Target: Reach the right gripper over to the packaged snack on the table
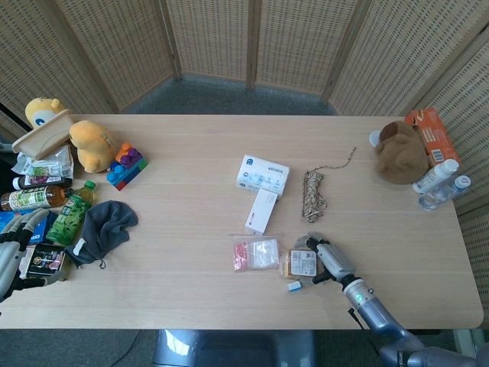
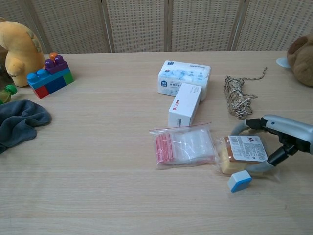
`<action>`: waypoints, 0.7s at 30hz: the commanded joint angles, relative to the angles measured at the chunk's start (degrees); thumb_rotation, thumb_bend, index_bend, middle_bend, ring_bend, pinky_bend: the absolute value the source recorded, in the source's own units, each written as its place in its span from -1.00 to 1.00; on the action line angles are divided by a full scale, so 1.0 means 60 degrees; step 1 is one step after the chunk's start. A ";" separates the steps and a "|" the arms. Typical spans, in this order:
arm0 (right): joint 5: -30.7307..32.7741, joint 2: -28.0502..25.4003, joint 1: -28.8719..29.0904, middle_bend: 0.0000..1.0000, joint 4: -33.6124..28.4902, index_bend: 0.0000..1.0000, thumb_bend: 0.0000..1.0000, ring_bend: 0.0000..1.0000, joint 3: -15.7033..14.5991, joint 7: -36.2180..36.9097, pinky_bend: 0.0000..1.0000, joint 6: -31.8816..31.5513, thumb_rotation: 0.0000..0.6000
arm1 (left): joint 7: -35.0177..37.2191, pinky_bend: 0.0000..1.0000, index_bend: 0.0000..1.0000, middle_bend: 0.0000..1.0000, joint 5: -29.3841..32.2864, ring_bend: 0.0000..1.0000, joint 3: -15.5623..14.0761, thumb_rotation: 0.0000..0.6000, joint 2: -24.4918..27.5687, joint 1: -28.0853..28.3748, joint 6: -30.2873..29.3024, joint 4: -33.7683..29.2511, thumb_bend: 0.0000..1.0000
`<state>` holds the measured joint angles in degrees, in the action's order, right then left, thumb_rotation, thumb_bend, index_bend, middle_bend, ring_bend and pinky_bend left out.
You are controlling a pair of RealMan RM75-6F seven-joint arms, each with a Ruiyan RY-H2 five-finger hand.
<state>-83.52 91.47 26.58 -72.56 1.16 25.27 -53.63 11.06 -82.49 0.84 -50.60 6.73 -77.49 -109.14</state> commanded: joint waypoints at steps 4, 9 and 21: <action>-0.0116 0.0181 -0.0120 0.33 0.0236 0.28 -1.00 -0.23 0.0116 0.0203 0.06 -0.0531 1.00 | 0.0004 -1.00 -0.97 -1.00 -0.0019 -1.00 -0.0003 1.00 -0.0003 -0.0005 -0.0006 0.0005 -1.00; -0.0136 -0.0001 -0.0139 0.35 0.0067 0.30 -1.00 -0.21 0.0182 0.0217 0.08 -0.0734 1.00 | -0.0005 -1.00 -0.98 -1.00 -0.0023 -1.00 -0.0003 1.00 -0.0007 -0.0007 -0.0007 -0.0001 -1.00; 0.0167 -0.1630 0.0153 0.35 -0.2314 0.30 -1.00 -0.21 0.1393 -0.0662 0.08 -0.1576 1.00 | 0.0100 -1.00 -0.97 -1.00 -0.0170 -1.00 -0.0023 1.00 0.0051 -0.0049 -0.0104 -0.0049 -1.00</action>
<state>-83.65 83.93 26.78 -83.38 7.29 22.79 -62.07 11.63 -83.48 0.72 -50.32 6.46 -78.09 -109.42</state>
